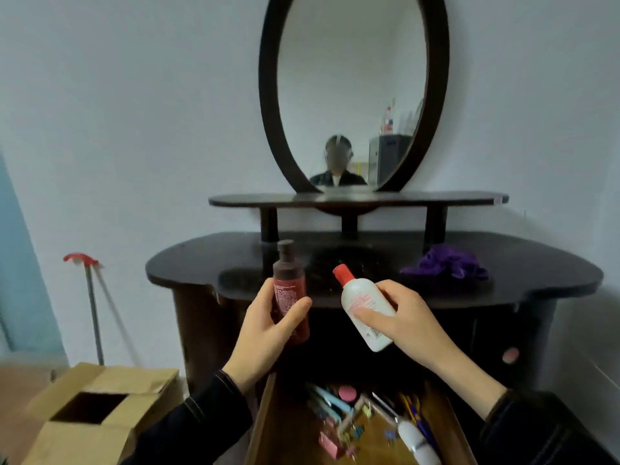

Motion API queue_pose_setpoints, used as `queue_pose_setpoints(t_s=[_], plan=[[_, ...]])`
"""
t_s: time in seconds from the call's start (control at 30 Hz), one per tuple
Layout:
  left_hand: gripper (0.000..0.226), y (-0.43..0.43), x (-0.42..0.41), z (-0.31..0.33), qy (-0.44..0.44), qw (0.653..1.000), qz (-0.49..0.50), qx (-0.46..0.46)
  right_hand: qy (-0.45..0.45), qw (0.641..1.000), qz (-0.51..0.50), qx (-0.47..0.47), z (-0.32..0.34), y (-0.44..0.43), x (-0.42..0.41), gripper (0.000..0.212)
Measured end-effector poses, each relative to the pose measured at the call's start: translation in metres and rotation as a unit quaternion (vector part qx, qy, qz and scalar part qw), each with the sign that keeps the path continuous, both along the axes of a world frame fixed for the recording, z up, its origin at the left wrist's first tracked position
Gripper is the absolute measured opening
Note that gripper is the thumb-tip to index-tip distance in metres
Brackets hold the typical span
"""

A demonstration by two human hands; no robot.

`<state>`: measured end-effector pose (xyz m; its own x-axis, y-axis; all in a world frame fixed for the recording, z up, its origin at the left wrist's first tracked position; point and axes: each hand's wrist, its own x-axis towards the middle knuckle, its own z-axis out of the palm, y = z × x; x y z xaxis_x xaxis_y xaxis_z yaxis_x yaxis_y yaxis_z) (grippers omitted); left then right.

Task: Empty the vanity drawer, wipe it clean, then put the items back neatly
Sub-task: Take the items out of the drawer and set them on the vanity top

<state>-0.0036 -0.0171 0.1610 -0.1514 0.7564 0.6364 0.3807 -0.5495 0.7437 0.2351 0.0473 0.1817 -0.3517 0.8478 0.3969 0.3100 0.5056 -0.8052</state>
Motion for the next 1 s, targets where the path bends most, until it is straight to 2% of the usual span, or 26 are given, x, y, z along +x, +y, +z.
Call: queue_pose_setpoints(t_s=[0.1, 0.2, 0.3, 0.4, 0.57, 0.7, 0.8, 0.9, 1.0], plan=[[0.03, 0.036, -0.023, 0.034, 0.01, 0.998, 0.05, 0.026, 0.038, 0.999, -0.032, -0.023, 0.029, 0.036, -0.027, 0.031], [0.024, 0.079, -0.049, 0.048, 0.006, 0.996, 0.084, -0.01, 0.031, 0.995, -0.051, -0.082, 0.037, 0.074, -0.055, 0.031], [0.029, 0.113, -0.077, 0.042, 0.019, 0.993, 0.099, -0.058, 0.025, 0.986, -0.076, -0.145, 0.028, 0.107, -0.077, 0.029], [0.03, 0.133, -0.098, 0.033, 0.078, 0.988, 0.119, -0.068, 0.037, 0.976, -0.096, -0.191, 0.017, 0.134, -0.095, 0.034], [0.036, 0.174, -0.119, 0.026, 0.096, 0.981, 0.139, -0.097, 0.018, 0.974, -0.109, -0.198, 0.012, 0.172, -0.129, 0.039], [0.041, 0.207, -0.125, 0.019, 0.127, 0.974, 0.144, -0.12, -0.07, 0.972, -0.162, -0.153, 0.012, 0.19, -0.154, 0.044], [0.036, 0.226, -0.126, 0.018, 0.152, 0.966, 0.157, -0.139, -0.093, 0.969, -0.201, -0.109, 0.012, 0.196, -0.168, 0.049], [0.032, 0.234, -0.127, 0.017, 0.171, 0.957, 0.181, -0.146, -0.137, 0.967, -0.209, -0.049, 0.011, 0.195, -0.172, 0.052], [0.044, 0.233, -0.13, 0.015, 0.159, 0.958, 0.189, -0.144, -0.238, 0.953, -0.18, 0.052, -0.001, 0.189, -0.171, 0.062]])
